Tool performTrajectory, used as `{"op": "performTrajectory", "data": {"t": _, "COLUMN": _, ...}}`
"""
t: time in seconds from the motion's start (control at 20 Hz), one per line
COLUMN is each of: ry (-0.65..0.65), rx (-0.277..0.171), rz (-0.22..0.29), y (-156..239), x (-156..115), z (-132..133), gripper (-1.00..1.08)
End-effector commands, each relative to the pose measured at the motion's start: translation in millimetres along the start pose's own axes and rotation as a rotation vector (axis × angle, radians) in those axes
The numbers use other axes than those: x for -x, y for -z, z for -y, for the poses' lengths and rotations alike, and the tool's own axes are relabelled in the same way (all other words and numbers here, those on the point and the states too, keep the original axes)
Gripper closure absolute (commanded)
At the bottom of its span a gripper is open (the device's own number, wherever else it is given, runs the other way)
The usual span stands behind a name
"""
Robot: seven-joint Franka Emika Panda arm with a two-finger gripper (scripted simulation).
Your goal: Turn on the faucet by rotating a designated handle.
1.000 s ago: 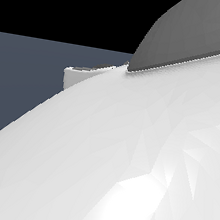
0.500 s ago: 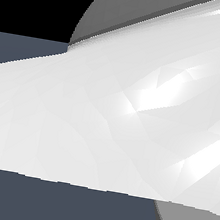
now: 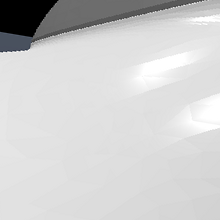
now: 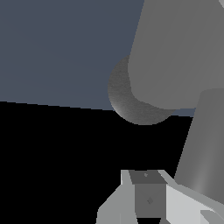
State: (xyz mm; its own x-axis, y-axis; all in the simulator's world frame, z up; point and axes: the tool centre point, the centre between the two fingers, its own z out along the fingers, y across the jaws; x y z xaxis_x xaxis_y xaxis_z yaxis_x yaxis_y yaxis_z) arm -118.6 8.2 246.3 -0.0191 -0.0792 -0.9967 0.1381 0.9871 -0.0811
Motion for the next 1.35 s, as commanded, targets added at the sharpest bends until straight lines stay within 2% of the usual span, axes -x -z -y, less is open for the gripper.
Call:
{"op": "performTrajectory", "data": {"t": 0.0, "ry": -0.029, "rx": 0.008, "rz": -0.035, "y": 0, "x": 2, "z": -13, "gripper": 1.08}}
{"op": "performTrajectory", "data": {"t": 1.3, "ry": -0.073, "rx": 0.021, "rz": 0.007, "y": -2, "x": 47, "z": -76, "gripper": 1.08}}
